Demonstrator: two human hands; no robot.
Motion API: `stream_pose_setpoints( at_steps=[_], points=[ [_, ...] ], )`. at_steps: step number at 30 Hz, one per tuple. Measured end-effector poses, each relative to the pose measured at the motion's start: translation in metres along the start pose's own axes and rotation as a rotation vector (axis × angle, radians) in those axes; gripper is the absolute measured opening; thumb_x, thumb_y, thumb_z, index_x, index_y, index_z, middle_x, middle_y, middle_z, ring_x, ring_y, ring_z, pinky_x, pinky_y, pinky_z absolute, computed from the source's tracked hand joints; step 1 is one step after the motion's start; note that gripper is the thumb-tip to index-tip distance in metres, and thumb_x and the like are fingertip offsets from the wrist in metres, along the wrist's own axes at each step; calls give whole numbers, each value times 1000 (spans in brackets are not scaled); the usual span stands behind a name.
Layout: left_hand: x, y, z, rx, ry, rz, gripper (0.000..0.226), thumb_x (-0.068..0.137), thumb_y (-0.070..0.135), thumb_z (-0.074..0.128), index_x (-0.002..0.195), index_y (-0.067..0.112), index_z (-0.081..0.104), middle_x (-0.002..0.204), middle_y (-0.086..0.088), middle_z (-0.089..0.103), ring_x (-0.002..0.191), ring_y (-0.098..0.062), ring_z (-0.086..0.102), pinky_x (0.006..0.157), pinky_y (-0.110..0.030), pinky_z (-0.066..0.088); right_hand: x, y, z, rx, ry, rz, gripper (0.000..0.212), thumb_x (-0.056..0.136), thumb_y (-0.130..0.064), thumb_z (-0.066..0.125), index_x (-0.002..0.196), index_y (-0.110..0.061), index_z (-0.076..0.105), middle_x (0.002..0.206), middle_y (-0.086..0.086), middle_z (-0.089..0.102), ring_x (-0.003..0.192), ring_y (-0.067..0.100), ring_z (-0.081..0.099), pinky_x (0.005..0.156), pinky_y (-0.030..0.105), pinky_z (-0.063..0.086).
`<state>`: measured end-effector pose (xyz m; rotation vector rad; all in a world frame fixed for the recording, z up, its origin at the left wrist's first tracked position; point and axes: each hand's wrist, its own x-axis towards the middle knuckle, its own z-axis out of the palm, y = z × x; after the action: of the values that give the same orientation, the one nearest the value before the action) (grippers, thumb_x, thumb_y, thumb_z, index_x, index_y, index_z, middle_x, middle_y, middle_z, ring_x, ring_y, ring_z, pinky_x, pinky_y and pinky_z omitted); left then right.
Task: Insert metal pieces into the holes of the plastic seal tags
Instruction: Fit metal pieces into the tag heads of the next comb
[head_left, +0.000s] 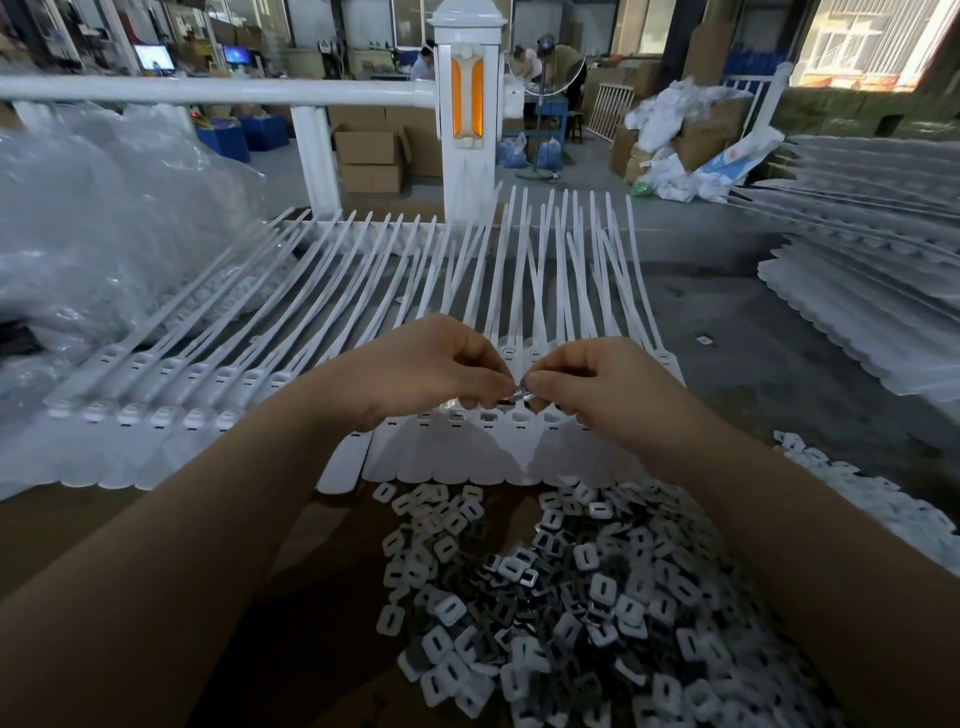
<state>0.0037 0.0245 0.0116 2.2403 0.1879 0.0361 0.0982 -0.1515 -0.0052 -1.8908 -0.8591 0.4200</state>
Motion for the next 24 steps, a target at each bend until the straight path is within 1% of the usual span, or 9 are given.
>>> stream_pose_setpoints(
  at_steps=[2, 6, 8, 10, 12, 14, 17, 20, 24],
  points=[
    [0, -1, -1, 3, 4, -27, 9, 89, 27, 68, 85, 22, 74, 74, 9, 72, 64, 3, 61, 63, -16, 46, 1, 0, -2, -24, -6, -13, 7, 88, -22, 69, 83, -22, 73, 74, -7, 73, 57, -9, 59, 50, 3, 39],
    [0, -2, -2, -45, 37, -74, 10, 88, 25, 69, 84, 17, 74, 73, 5, 72, 59, 3, 58, 49, -8, 40, -1, -2, -2, -231, -139, -59, 6, 84, -23, 74, 80, -27, 75, 78, -11, 74, 74, -1, 67, 68, 14, 52],
    [0, -2, -2, -48, 45, -82, 10, 87, 25, 69, 85, 16, 74, 74, 4, 72, 58, 4, 58, 47, -6, 39, -2, -2, -1, -308, -200, -68, 2, 83, -27, 75, 82, -27, 77, 75, -14, 73, 70, -2, 66, 65, 17, 51],
    [0, -1, -1, -34, 49, -78, 10, 87, 25, 69, 85, 16, 75, 73, 6, 71, 58, 5, 58, 47, -6, 39, -2, -2, -2, -318, -186, -73, 7, 85, -31, 73, 82, -27, 78, 73, -12, 72, 68, 3, 67, 62, 22, 51],
    [-1, 1, 0, -29, 52, -73, 10, 87, 25, 69, 85, 16, 74, 70, 7, 70, 57, 5, 58, 47, -5, 39, -1, -2, -2, -280, -113, -91, 7, 86, -31, 71, 80, -29, 75, 73, -11, 72, 71, 4, 68, 70, 27, 55],
    [-1, 3, 1, -26, 50, -63, 10, 87, 25, 69, 83, 17, 74, 68, 8, 70, 56, 5, 58, 47, -5, 39, 0, -1, -2, -206, -36, -111, 7, 86, -28, 72, 79, -31, 72, 74, -11, 71, 70, -1, 66, 71, 23, 53],
    [-1, 5, 1, -40, 39, -66, 12, 86, 26, 70, 81, 17, 75, 70, 7, 72, 60, 3, 60, 51, -7, 41, 0, 0, -1, -191, -4, -153, 9, 80, -28, 78, 84, -31, 70, 78, -9, 69, 60, -5, 58, 60, 18, 45],
    [-1, 5, 1, -90, 5, -87, 14, 85, 26, 70, 82, 13, 75, 73, 3, 73, 64, -3, 61, 65, -19, 45, 1, 0, 0, -245, 14, -216, 17, 77, -28, 80, 88, -33, 69, 79, -11, 66, 56, -2, 49, 55, 17, 43],
    [-2, 4, 1, -99, -14, -87, 12, 86, 26, 68, 80, 17, 75, 75, 2, 73, 65, -5, 61, 73, -31, 43, 1, 1, 1, -234, 38, -254, 4, 83, -29, 74, 84, -31, 72, 75, -16, 67, 58, -1, 54, 56, 12, 43]
  ],
)
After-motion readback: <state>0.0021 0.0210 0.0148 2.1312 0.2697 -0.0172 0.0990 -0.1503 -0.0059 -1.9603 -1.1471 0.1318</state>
